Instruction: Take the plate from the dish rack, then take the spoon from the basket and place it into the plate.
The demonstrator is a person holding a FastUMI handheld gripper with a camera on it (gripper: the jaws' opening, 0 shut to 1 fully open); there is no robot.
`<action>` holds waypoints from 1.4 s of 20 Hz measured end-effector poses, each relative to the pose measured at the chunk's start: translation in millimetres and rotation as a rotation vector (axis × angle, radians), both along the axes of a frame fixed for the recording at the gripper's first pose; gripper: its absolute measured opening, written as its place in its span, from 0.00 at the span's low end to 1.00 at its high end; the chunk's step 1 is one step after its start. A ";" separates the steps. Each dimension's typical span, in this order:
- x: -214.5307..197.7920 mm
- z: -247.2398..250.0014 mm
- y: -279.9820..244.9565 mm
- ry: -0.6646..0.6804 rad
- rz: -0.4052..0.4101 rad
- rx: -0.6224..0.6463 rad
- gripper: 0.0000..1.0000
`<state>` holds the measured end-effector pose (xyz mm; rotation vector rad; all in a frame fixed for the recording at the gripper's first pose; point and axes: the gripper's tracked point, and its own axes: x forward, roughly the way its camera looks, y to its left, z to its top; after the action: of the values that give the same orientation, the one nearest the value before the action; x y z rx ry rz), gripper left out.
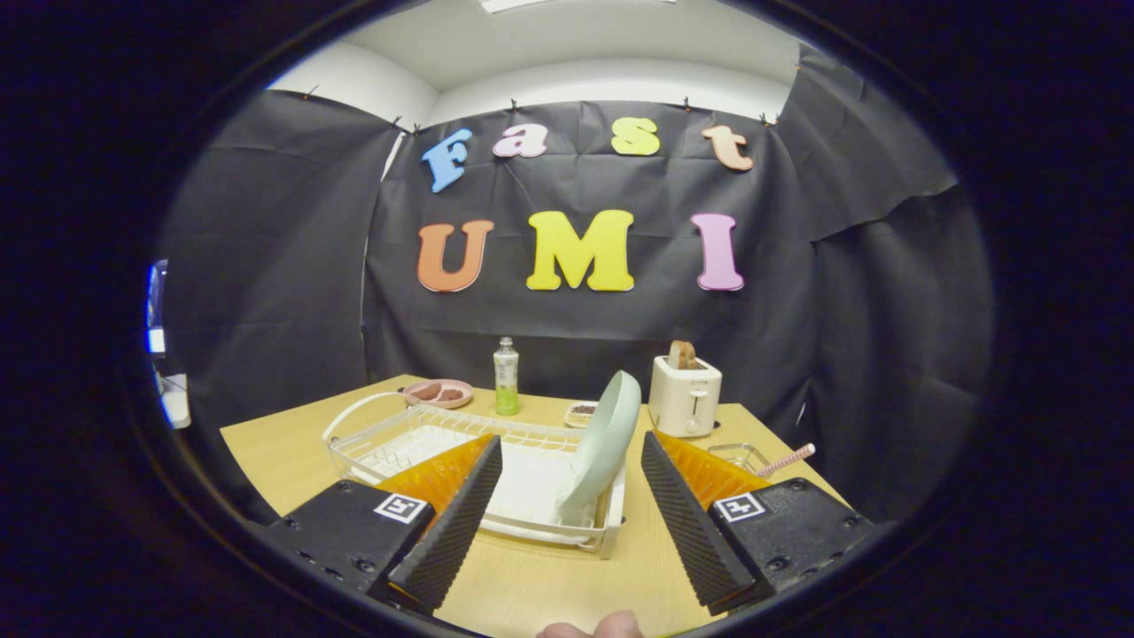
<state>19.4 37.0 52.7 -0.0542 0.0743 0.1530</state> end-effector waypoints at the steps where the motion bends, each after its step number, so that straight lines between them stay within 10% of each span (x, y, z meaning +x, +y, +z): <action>1: 4.1 7.1 -0.4 0.013 0.014 0.007 1.00; 17: 132.3 -22.0 -33.6 0.668 -0.079 0.030 1.00; 28: 156.5 -49.7 -36.2 0.815 -0.167 0.040 0.85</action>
<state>175.8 0.7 3.0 0.0580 0.8870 0.0015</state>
